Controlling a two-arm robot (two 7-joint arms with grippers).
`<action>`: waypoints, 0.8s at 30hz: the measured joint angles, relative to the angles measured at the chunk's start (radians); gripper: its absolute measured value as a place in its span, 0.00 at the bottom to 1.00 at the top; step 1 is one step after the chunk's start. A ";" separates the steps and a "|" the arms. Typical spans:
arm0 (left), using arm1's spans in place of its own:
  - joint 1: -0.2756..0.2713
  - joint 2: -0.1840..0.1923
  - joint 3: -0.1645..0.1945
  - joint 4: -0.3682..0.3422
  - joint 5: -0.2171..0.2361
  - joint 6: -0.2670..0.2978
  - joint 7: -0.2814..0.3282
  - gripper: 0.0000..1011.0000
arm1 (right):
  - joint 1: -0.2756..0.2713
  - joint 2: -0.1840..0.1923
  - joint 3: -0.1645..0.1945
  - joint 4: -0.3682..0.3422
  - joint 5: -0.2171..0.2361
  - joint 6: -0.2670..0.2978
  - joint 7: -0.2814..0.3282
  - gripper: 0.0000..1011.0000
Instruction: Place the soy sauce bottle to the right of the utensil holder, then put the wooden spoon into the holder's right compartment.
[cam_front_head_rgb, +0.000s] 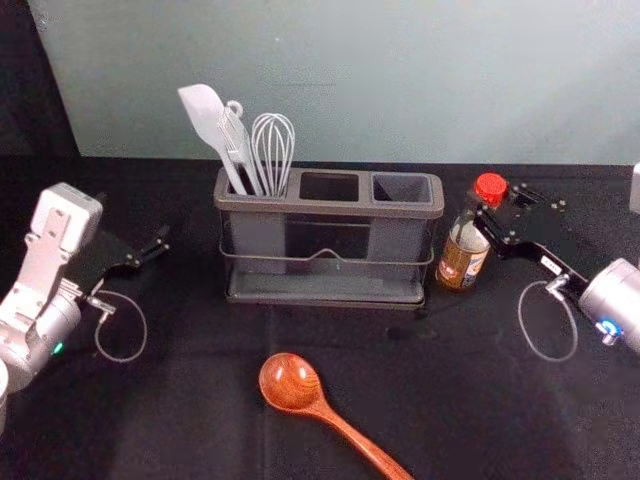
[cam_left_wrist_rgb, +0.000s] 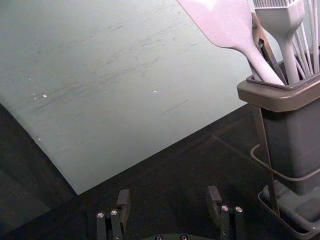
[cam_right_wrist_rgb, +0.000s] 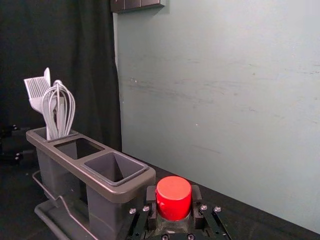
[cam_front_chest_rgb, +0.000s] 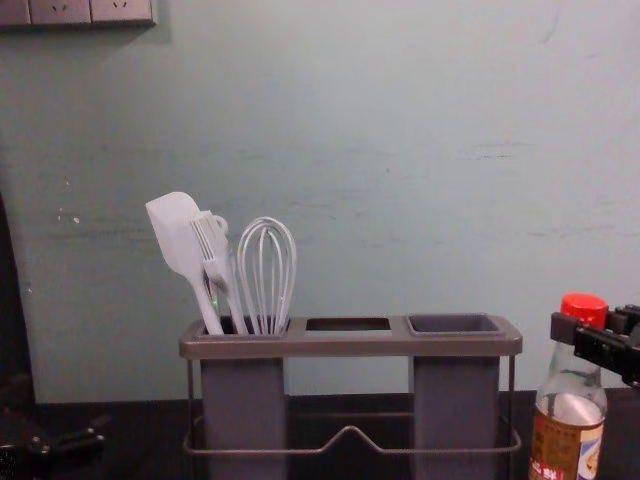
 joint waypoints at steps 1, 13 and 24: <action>0.000 0.000 0.000 0.000 0.000 0.000 0.000 0.99 | 0.000 -0.001 0.000 0.001 -0.001 -0.001 0.000 0.38; 0.000 0.000 0.000 0.000 0.000 0.000 0.000 0.99 | 0.005 -0.019 0.005 0.024 -0.014 -0.005 0.010 0.38; 0.000 0.000 0.000 0.000 0.000 0.000 0.000 0.99 | 0.009 -0.025 0.000 0.031 -0.024 -0.002 0.018 0.38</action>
